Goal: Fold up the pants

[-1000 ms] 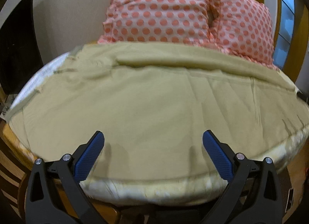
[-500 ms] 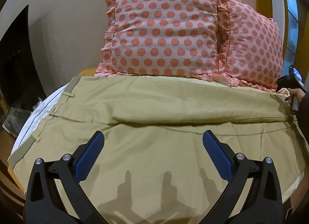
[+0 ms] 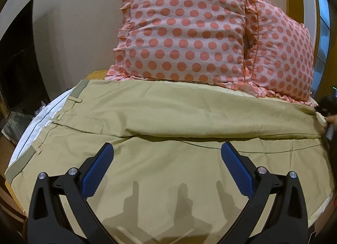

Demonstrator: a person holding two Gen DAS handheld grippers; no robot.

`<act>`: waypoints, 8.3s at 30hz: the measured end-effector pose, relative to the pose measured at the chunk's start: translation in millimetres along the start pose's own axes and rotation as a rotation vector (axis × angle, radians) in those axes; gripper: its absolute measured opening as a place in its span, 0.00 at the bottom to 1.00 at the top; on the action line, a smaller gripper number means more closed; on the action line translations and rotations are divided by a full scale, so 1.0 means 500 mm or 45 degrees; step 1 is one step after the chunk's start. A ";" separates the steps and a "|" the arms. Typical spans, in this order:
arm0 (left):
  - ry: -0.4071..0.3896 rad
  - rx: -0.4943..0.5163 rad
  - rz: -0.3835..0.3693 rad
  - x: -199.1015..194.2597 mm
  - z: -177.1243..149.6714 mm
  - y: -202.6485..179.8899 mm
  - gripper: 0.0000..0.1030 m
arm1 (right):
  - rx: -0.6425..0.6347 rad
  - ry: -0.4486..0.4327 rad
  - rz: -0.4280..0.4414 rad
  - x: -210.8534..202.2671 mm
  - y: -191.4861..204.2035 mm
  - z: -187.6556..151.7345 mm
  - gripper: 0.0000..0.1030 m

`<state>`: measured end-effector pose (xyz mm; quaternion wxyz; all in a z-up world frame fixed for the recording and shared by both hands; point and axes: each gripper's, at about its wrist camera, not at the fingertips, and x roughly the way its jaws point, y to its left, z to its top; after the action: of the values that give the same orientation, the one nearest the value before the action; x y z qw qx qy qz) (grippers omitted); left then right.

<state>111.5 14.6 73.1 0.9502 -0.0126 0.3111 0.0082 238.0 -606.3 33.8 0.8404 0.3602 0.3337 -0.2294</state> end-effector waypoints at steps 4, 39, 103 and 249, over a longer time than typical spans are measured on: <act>-0.048 -0.037 -0.020 -0.031 0.003 0.029 0.98 | 0.071 -0.110 0.301 -0.199 -0.080 -0.064 0.04; 0.387 -0.686 -0.327 0.363 0.191 0.229 0.03 | 0.290 -0.115 0.483 -0.360 -0.238 -0.231 0.01; -0.079 -0.928 -0.114 -0.164 -0.249 0.479 0.88 | -1.236 0.544 1.043 -0.441 0.412 -0.861 0.78; 0.132 0.150 -0.115 -0.057 -0.211 -0.052 0.98 | -1.068 0.050 0.282 -0.383 0.212 -0.683 0.99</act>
<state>26.7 -14.9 5.6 0.9314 0.0288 0.3588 -0.0537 40.3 -252.0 43.9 0.9270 0.0256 0.3733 0.0246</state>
